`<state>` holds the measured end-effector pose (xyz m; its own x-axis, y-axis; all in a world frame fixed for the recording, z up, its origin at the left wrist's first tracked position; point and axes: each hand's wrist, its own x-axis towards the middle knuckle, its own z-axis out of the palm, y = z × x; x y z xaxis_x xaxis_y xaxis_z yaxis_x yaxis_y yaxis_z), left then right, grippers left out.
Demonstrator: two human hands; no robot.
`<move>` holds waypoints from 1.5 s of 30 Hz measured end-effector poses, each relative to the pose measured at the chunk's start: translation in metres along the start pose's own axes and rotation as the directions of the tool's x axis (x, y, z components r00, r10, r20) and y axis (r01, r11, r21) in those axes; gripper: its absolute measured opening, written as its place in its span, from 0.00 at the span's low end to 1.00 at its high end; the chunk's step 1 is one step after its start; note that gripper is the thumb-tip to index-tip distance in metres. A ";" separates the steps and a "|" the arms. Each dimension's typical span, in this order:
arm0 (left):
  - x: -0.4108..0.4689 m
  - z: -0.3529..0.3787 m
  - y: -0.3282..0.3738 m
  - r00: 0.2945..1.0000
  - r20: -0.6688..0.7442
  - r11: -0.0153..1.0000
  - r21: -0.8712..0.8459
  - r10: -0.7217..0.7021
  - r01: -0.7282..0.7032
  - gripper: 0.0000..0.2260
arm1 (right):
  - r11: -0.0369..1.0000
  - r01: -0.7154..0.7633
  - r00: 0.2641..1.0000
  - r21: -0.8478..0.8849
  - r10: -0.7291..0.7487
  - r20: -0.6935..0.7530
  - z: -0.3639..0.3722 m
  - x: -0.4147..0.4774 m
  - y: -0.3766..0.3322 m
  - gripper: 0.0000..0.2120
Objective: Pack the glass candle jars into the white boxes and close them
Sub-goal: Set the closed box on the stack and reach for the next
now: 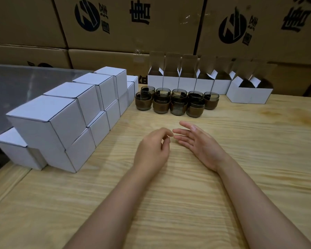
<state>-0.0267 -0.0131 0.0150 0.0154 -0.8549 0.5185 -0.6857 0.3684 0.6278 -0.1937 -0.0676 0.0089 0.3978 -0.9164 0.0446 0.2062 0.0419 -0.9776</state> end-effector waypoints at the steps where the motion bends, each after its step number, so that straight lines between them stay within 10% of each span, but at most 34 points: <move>1: 0.002 0.009 -0.003 0.996 0.071 0.998 0.006 -0.058 0.058 0.10 | 1.000 -0.001 1.000 0.002 0.001 -0.001 0.000 0.000 0.000 0.24; 10: 0.005 0.022 -0.014 0.980 0.192 0.993 0.117 -0.045 0.023 0.09 | 0.972 0.035 0.985 -0.231 -0.073 -0.159 0.003 0.006 0.004 0.10; 14: 0.005 0.027 -0.023 0.984 0.146 0.950 0.309 -0.098 0.049 0.14 | 0.955 0.065 0.805 -0.288 -0.221 -0.550 -0.015 0.032 0.003 0.09; 19: 0.004 0.030 -0.028 0.980 0.165 0.942 0.332 -0.108 0.048 0.16 | 0.827 -0.145 0.623 -0.543 -0.350 -0.700 -0.088 0.077 -0.025 0.17; 29: 0.002 0.028 -0.031 0.979 0.168 0.948 0.312 -0.113 0.056 0.14 | 0.374 -0.525 0.711 -0.765 -0.301 -0.635 -0.220 0.149 -0.096 0.33; 45: 0.006 0.029 -0.027 0.981 0.151 0.957 0.280 -0.122 0.076 0.23 | -0.053 -0.553 0.797 -0.831 -0.326 -0.509 -0.215 0.159 -0.092 0.15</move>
<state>-0.0288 -0.0389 -0.0159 -0.0114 -0.9387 0.3445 -0.8589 0.1856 0.4772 -0.3420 -0.3029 0.0616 -0.2057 -0.9464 0.2491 -0.9742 0.1740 -0.1435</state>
